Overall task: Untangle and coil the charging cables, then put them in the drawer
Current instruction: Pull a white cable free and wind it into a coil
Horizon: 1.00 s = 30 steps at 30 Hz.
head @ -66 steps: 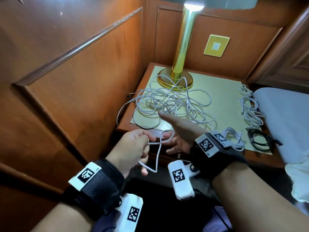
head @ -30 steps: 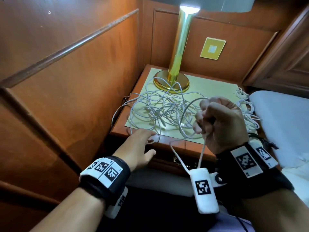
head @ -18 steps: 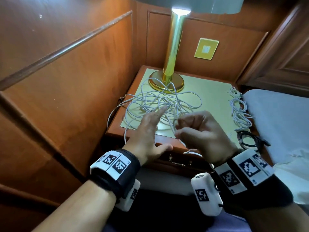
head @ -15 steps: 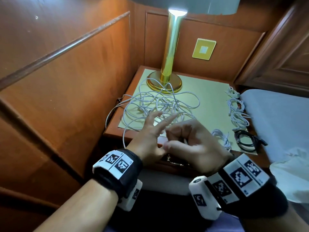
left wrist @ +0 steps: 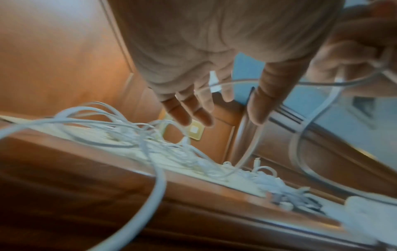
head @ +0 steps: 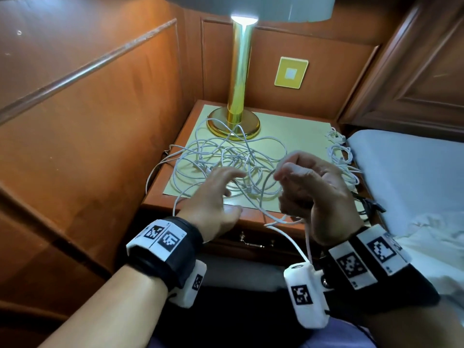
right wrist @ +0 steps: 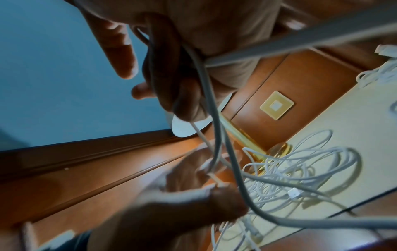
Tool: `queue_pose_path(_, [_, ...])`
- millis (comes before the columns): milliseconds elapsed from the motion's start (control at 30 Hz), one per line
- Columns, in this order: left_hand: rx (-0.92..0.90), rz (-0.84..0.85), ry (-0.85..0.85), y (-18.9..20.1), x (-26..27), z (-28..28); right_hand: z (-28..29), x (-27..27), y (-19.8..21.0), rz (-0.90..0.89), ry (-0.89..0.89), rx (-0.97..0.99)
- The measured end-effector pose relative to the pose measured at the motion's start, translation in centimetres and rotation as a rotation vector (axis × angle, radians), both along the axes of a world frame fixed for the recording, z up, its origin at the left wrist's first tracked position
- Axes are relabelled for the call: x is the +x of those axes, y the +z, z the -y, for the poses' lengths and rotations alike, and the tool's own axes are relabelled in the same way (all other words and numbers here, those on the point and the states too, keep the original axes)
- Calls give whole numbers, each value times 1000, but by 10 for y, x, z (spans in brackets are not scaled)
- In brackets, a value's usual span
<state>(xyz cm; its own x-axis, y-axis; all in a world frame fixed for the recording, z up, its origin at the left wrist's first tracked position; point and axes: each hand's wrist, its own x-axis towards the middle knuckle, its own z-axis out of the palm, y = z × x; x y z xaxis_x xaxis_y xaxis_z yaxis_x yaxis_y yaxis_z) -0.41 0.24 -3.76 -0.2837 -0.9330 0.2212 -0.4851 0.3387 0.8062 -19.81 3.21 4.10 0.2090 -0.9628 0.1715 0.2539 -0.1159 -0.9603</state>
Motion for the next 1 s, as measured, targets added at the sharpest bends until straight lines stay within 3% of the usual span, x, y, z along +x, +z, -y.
queue_pose_path(67, [-33,-43,-155,4,-17,-3,-5,6,2,-3,91,-20])
queue_pose_path(133, [-5,-21,-197,3,-27,0,-7,8,3,-16,104,-54])
queue_pose_path(233, [85,173,-95,-5,-20,10,-6,-1,6,15,-3,-96])
queue_pose_path(300, [98,299,11,-10,-11,15,-3,-10,7,28,-158,-112])
queue_pose_path(367, [79,314,135,-13,-2,19,2,-22,3,-38,-349,-99])
queue_pose_path(467, [12,170,261,-10,1,20,12,-34,-11,-391,-452,-33])
queue_pose_path(567, [-25,23,286,-5,-3,18,16,-28,-24,-759,-311,98])
queue_pose_path(667, [-47,-45,290,1,-8,16,15,-12,-34,-978,-141,112])
queue_pose_path(833, [-55,-326,276,11,-15,11,23,0,-45,-1075,20,49])
queue_pose_path(1000, [-79,-478,217,23,-24,2,27,9,-51,-1016,25,-57])
